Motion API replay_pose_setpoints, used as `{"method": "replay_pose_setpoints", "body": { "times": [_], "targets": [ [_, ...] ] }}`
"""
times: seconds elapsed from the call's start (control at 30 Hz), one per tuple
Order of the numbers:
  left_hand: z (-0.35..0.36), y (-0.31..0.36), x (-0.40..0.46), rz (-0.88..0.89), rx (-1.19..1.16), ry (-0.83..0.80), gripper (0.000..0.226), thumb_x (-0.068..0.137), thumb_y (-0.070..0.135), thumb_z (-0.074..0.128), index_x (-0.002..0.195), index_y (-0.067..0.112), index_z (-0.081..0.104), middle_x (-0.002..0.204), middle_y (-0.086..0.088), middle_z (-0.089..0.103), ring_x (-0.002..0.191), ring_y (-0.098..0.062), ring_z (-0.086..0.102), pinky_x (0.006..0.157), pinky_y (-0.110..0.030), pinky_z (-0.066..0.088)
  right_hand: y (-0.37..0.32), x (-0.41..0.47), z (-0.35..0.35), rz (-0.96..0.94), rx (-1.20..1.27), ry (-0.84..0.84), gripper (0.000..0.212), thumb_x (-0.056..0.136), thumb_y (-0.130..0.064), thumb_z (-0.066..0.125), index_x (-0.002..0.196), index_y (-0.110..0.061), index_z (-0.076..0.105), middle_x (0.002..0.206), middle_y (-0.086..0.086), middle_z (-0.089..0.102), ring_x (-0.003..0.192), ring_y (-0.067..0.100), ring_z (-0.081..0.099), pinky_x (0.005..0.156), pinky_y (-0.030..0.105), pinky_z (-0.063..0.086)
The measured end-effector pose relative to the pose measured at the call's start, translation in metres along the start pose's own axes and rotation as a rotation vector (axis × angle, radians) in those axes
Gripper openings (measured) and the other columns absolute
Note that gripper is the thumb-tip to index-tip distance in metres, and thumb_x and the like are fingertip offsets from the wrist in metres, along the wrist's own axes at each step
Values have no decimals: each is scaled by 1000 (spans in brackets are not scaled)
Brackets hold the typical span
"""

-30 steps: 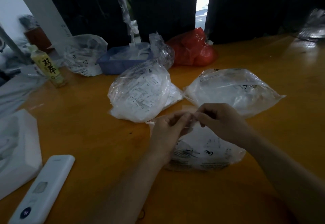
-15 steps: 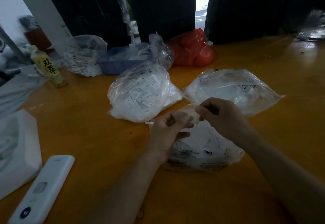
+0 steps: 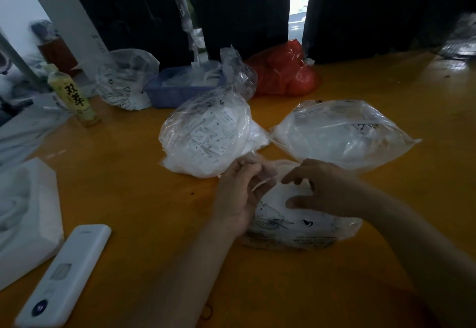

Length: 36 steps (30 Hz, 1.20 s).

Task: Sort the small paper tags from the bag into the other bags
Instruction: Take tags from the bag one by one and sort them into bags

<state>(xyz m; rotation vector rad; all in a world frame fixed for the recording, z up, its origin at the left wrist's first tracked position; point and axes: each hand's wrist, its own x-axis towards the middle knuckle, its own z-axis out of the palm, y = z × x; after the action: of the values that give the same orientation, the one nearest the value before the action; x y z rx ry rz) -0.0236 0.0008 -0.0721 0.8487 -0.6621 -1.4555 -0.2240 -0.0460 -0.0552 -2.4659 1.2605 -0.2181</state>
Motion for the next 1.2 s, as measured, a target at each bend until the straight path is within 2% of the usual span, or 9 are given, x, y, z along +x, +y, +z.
{"method": "replay_pose_setpoints", "body": {
  "times": [0.07,0.13,0.33,0.5,0.6,0.77,1.03,1.13,1.2],
  "targets": [
    [1,0,-1,-24,8,16,30,97,3,61,75,20,72,80,-7,72,83,-20,73,69,-31,62,-2,-1,3,6,-26,-83,47,82,-58,74,126,-46,61,114,-15,44,95,2,48,82,24,44],
    [2,0,-1,-32,59,34,29,96,7,65,74,24,75,79,-5,71,80,-17,70,64,-28,61,-2,-1,5,-3,-17,-72,36,83,-55,74,117,-46,67,110,-16,43,96,2,47,85,27,45],
    [4,-2,-4,-37,142,92,12,95,14,71,88,23,75,99,-3,78,88,-14,73,52,-21,52,2,3,0,-31,9,144,16,98,-34,64,101,-23,75,90,-12,59,77,0,53,68,16,39],
    [2,-2,-5,-37,177,60,6,99,11,67,101,17,67,111,-8,79,95,-19,78,43,-16,42,0,2,-4,167,384,405,20,99,-37,62,83,-26,67,68,-7,63,55,6,55,51,15,42],
    [2,-3,-5,-34,143,50,12,97,8,69,107,12,64,111,-11,79,97,-23,78,51,-17,51,-4,-4,-11,211,764,397,18,97,-34,66,83,-23,71,65,0,66,55,14,51,55,27,42],
    [3,-5,-4,-32,125,57,22,86,11,79,107,13,74,112,-10,79,100,-24,78,60,-18,56,-4,-6,-16,175,1057,369,15,96,-13,67,86,-3,66,67,7,60,64,21,51,66,33,46],
    [1,-7,-1,-27,12,40,33,74,6,80,106,-1,76,110,-21,77,101,-31,77,76,-22,62,-2,-3,-17,126,1179,447,5,94,-5,68,91,-5,64,76,5,69,74,19,67,74,28,58],
    [2,-9,0,-18,-5,56,37,76,15,82,108,-4,75,110,-23,77,103,-33,76,82,-25,62,-3,-2,-16,108,1178,437,18,93,-4,68,109,-10,65,81,5,73,79,22,71,75,27,59],
    [2,-9,0,-7,0,57,30,78,17,80,103,0,78,110,-22,77,104,-32,76,82,-25,61,-5,-2,-16,101,1146,445,19,93,-3,68,109,-12,66,83,6,74,82,23,72,77,29,60]
  ]
}}
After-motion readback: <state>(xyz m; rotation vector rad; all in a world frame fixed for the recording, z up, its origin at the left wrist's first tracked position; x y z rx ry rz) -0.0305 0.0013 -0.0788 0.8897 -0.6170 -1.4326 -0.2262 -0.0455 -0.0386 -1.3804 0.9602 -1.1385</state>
